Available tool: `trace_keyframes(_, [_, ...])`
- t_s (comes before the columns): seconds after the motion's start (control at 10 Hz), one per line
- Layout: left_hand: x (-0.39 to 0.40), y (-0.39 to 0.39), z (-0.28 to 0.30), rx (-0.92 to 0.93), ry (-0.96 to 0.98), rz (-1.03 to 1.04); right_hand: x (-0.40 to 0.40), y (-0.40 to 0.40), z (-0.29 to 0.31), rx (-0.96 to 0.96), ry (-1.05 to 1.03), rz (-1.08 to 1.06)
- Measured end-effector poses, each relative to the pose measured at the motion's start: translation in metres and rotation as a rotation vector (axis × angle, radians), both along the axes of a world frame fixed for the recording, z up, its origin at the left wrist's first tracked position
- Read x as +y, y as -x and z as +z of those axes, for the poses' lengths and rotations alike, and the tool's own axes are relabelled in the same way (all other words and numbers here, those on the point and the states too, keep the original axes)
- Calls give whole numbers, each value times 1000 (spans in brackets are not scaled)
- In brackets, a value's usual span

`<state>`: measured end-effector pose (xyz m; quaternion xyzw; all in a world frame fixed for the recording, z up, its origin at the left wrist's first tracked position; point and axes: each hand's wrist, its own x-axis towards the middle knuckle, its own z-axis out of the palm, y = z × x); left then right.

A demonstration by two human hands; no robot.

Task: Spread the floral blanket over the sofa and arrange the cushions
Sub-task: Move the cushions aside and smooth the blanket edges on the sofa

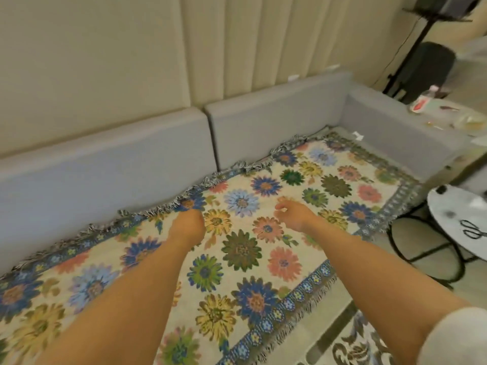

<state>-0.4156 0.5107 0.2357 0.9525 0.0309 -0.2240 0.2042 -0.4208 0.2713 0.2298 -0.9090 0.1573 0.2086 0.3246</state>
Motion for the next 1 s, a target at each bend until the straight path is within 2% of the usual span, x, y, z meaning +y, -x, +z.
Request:
trace_keyframes(0.1, [-45, -21, 7, 5, 138, 56, -52, -6, 23, -33, -2, -26])
trace_keyframes(0.2, [-96, -45, 14, -75, 159, -16, -88, 0, 41, -25, -61, -76])
trace_keyframes(0.3, [-160, -70, 13, -119, 141, -116, -140, 8, 50, -25, -22, -103])
trace_keyframes(0.5, [-307, -96, 8, -89, 156, -241, -272, 2, 56, -73, 5, -188])
trace_keyframes(0.6, [-381, -113, 4, -78, 186, -246, -343, -8, 51, -113, -25, -262])
trace_keyframes(0.8, [-541, -145, 6, -99, 240, -168, -498, -37, 51, -110, 6, -176])
trace_keyframes(0.9, [-615, -157, 10, -65, 238, -152, -583, -70, 58, -91, 47, -179])
trace_keyframes(1.0, [-658, -182, 11, -64, 202, -112, -634, -114, 58, -135, 80, -183])
